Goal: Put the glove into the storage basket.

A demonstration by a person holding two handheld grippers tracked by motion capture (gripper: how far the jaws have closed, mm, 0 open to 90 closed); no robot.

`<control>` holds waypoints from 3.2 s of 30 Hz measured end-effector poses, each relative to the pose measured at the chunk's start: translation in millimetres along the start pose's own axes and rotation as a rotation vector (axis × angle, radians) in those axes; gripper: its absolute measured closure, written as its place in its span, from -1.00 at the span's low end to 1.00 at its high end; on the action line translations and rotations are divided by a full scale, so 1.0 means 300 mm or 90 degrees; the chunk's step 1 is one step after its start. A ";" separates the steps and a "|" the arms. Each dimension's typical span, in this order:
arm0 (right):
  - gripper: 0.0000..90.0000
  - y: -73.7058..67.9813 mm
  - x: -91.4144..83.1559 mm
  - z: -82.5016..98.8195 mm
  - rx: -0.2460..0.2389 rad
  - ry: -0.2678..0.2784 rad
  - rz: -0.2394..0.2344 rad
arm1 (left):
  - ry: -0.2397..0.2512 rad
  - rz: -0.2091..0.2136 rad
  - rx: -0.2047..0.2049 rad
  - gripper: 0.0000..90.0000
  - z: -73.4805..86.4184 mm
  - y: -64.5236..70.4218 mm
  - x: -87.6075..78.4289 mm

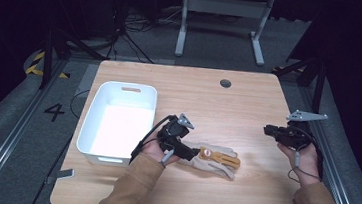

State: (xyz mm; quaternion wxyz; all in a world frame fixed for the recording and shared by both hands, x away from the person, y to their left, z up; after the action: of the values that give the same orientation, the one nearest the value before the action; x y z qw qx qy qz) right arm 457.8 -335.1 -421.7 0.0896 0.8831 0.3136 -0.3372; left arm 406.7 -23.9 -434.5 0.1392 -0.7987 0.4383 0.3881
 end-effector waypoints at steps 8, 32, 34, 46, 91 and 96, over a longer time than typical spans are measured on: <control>0.99 -0.023 0.008 0.000 -0.022 -0.013 -0.023 | 0.005 0.013 0.009 -0.63 -0.002 0.009 0.014; 1.00 -0.216 0.076 0.024 -0.127 -0.087 -0.202 | -0.014 0.021 0.077 -1.00 0.008 0.046 0.082; 1.00 -0.235 0.087 0.030 -0.135 -0.096 -0.212 | -0.013 0.023 0.077 -1.00 0.008 0.046 0.082; 1.00 -0.337 0.129 0.059 -0.210 -0.126 -0.267 | -0.019 0.028 0.072 -1.00 0.014 0.042 0.089; 0.99 -0.348 0.132 0.068 -0.213 -0.118 -0.293 | -0.078 0.096 0.114 -1.00 0.081 0.034 0.239; 0.99 -0.346 0.134 0.068 -0.210 -0.118 -0.293 | -0.072 0.080 0.131 -1.00 0.085 0.033 0.248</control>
State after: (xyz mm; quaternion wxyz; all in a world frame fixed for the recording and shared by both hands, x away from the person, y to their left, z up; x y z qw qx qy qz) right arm 406.2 -241.1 -457.7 0.1816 0.7277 0.5465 -0.3726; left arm 409.3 -59.3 -505.4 0.2201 -0.7278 0.5166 0.3937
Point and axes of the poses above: each handheld gripper's, and its own axes: x roughly forward along the jaws, z roughly out of its underside, y roughly to its right, the point moved 7 cm from there along x, roughly forward along the jaws, and after that the axes turned 3 degrees about -z, right-handed, at the moved point
